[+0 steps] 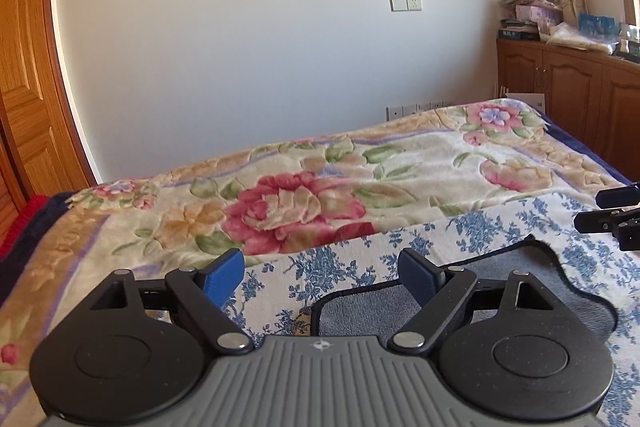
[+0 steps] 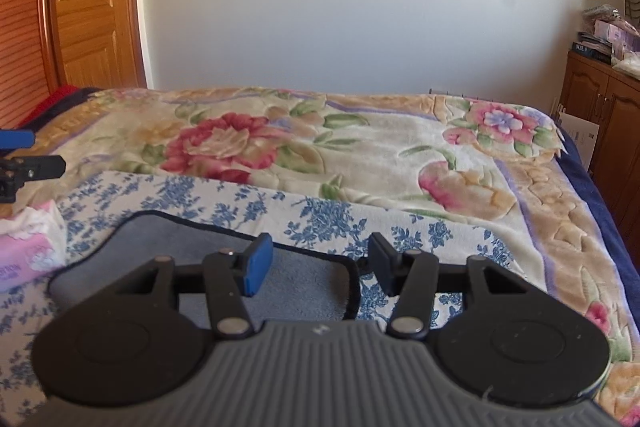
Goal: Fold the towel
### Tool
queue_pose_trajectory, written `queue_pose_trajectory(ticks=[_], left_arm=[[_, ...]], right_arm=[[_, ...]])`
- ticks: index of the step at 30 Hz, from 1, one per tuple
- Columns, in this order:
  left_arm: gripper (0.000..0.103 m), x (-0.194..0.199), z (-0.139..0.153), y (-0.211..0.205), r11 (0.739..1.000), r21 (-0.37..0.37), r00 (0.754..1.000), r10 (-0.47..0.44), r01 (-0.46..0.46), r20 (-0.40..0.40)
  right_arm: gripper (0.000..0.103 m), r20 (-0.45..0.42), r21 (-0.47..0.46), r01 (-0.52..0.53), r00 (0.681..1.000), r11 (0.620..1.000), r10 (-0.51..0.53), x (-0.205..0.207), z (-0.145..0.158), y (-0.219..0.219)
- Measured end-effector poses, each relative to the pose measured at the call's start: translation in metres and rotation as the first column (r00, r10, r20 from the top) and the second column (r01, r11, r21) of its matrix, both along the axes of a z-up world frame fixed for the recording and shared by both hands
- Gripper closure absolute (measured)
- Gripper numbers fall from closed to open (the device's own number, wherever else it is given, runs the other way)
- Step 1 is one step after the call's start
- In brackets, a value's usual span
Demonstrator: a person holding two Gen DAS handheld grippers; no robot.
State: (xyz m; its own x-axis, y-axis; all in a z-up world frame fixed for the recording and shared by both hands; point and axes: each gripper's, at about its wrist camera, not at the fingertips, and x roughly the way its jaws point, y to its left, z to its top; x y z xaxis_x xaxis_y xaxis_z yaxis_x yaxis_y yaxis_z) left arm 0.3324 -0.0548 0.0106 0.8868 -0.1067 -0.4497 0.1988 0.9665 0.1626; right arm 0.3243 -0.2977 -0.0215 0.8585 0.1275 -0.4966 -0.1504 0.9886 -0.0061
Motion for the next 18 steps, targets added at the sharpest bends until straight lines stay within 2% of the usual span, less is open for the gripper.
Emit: queue_pose_trajectory(ticks=[18], left_arm=[[0.015, -0.063, 0.030, 0.000, 0.999, -0.044, 1.000, 0.001, -0.001, 0.008]], right_arm=[[0.048, 0.030, 0.002, -0.024, 0.999, 1.000, 0.024, -0.059, 0.032, 0.012]])
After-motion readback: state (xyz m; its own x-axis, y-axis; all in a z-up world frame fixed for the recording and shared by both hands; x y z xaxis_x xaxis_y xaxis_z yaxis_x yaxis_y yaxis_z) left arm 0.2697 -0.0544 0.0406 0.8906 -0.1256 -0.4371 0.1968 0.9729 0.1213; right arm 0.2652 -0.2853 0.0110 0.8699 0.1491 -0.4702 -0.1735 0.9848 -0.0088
